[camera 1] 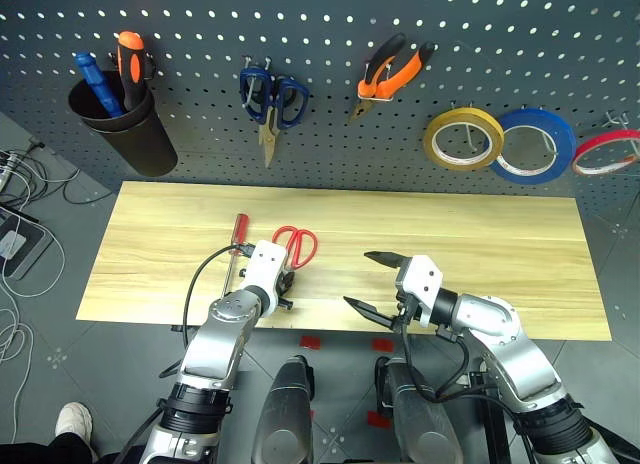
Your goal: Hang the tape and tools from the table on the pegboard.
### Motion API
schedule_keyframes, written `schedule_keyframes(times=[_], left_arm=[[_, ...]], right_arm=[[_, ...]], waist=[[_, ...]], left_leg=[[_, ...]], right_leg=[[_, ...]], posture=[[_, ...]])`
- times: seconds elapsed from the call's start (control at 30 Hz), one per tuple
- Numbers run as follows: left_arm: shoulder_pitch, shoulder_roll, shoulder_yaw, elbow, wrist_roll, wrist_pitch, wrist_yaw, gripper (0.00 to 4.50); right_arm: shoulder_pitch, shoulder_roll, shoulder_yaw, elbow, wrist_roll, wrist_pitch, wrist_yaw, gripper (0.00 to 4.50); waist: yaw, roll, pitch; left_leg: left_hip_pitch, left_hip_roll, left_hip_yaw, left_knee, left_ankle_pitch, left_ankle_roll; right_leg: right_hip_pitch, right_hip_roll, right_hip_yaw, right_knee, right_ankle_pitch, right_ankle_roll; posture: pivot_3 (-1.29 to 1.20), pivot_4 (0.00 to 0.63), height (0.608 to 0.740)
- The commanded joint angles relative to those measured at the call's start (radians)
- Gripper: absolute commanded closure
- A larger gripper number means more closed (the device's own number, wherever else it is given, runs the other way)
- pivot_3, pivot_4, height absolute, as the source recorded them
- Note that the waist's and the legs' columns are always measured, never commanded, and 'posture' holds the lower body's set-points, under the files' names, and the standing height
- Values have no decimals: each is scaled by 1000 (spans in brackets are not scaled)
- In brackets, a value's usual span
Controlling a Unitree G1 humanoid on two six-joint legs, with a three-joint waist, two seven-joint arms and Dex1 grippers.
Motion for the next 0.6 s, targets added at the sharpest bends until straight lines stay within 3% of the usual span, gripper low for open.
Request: schedule_keyframes(times=[0.03, 0.17, 0.4, 0.6], left_arm=[[15, 2, -16, 21, 19, 0, 11, 3354], [13, 25, -43, 4, 52, -62, 15, 3354], [92, 99, -90, -184, 105, -188, -15, 3354], [124, 106, -80, -253, 130, -286, -8, 3354]], right_arm=[[-9, 9, -8, 5, 0, -39, -3, 0], [-22, 11, -24, 18, 5, -54, -6, 0], [-8, -15, -87, -68, 77, -35, 14, 0], [-8, -7, -102, -88, 81, -42, -3, 0]], waist=[[0, 0, 0], [1, 0, 0], [4, -3, -7], [6, -4, -30]], left_leg=[[0, 0, 0, 0, 0, 0], [0, 0, 0, 0, 2, -3], [-4, 2, -1, -2, 3, -7], [-9, 1, -1, -2, 4, -10]], right_leg=[[0, 0, 0, 0, 0, 0], [0, 0, 0, 0, 0, 0], [-2, -5, -3, -6, 0, 0], [-3, -7, -8, -9, 1, 0]], posture=[[74, 438, 740], [80, 404, 740], [92, 315, 740], [114, 257, 740]])
